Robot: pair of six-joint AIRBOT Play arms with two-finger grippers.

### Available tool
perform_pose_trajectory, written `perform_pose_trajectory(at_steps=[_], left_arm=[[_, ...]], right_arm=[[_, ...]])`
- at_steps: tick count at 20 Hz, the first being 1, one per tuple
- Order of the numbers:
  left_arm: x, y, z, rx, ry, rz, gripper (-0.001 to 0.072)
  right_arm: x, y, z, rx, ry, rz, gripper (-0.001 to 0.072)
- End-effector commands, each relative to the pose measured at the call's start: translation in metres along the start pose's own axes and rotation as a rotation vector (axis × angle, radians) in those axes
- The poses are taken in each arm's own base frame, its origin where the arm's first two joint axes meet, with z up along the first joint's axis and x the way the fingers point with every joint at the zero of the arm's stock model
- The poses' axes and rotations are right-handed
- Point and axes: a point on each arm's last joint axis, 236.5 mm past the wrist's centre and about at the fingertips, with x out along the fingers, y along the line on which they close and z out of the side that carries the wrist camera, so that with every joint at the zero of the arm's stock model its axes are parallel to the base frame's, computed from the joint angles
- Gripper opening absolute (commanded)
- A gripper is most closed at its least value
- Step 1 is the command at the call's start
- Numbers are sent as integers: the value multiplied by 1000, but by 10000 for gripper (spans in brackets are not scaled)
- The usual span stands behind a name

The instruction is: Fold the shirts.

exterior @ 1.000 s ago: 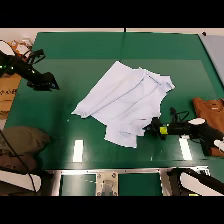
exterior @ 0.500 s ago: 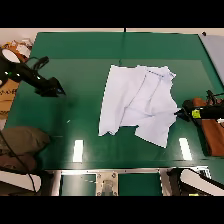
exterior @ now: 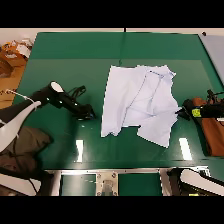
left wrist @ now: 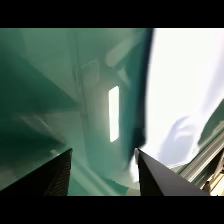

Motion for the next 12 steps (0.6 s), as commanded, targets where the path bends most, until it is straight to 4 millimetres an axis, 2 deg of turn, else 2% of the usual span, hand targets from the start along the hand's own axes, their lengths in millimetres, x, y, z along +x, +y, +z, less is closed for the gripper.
perform_pose_trajectory(at_steps=[1, 3, 5, 6, 7, 10, 12], left_arm=[[39, -19, -6, 67, -3, 33, 476], [53, -30, -9, 82, 2, 24, 475], [56, -41, -13, 105, 16, -3, 473], [54, -43, -17, 109, 34, -13, 310], [49, -42, -19, 127, 52, -14, 13], [24, -43, -10, 139, 60, -48, 19], [-10, -47, 8, 155, 10, -60, 19]], right_arm=[[1, 1, 6, -16, -22, 0, 17], [1, 1, 6, -16, -23, 0, 17], [1, 0, 7, -16, -26, 0, 17], [1, 0, 7, -16, -26, 0, 16], [1, 0, 7, -17, -29, -1, 17], [0, 0, 8, -24, -32, -2, 16], [-7, 7, 16, -60, -50, 3, 16]])
